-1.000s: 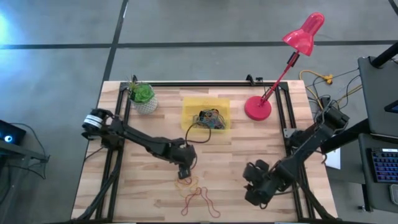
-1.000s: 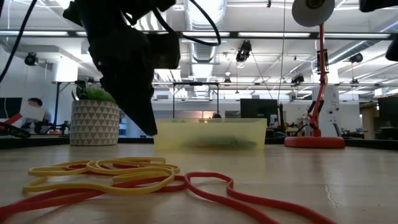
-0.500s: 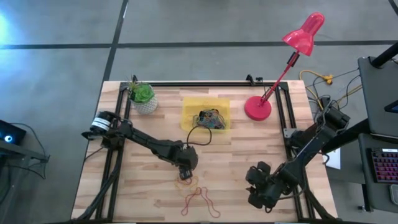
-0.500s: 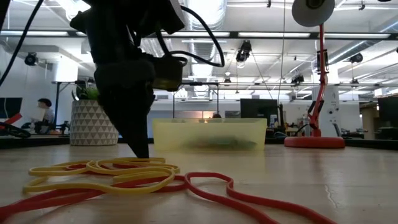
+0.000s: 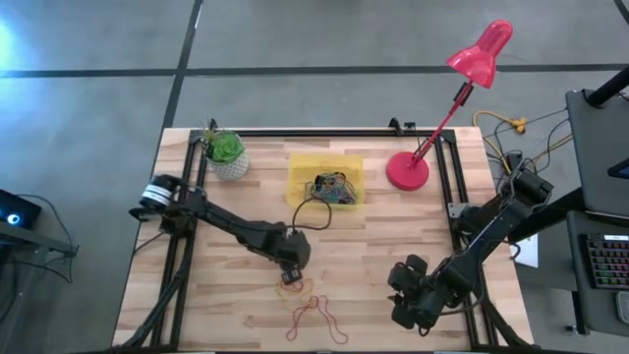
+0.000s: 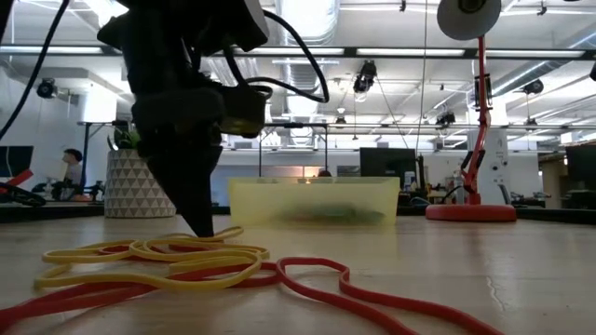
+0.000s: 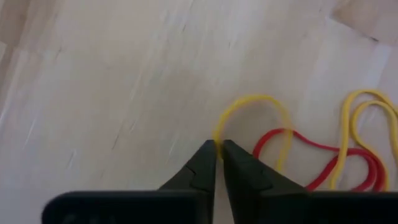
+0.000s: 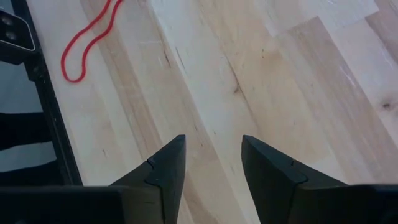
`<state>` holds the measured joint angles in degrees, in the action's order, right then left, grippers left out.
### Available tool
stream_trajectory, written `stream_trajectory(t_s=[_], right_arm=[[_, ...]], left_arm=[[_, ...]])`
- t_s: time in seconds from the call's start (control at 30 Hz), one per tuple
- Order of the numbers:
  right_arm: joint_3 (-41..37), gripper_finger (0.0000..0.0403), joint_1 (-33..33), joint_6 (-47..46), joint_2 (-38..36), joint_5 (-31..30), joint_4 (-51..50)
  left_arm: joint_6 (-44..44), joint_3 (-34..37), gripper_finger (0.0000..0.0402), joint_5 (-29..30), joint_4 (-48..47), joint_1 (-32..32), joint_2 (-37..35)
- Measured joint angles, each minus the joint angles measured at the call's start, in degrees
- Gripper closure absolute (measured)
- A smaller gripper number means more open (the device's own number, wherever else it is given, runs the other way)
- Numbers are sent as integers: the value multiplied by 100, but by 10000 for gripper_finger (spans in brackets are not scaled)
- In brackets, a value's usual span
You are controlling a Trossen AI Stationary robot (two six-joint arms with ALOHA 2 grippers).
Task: Pick and place rubber bands into bin
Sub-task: Put the yellow rubber band into the yellow bin
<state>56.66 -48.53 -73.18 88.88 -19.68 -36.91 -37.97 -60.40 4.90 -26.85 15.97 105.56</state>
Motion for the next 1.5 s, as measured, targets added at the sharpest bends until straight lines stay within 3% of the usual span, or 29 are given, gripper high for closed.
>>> stream_trajectory(t_s=[0.3, 0.5, 0.67, 1.13, 1.5], right_arm=[[2, 257, 0, -55, 0, 0, 1], [-2, 257, 2, -42, 0, 0, 2], [-11, 260, 0, -39, 0, -41, -9], [-22, 268, 2, -16, 2, -151, -37], [-22, 270, 17, -90, 2, -174, -12]], left_arm=[[366, 135, 401, 446, 155, 7, -261], [896, 158, 401, 1057, 578, -28, -600], [1135, 218, 401, 1120, 1036, -14, -766], [2341, 271, 401, 1854, 3337, -35, -1585], [3323, 269, 401, 1941, 3932, -758, -1993]])
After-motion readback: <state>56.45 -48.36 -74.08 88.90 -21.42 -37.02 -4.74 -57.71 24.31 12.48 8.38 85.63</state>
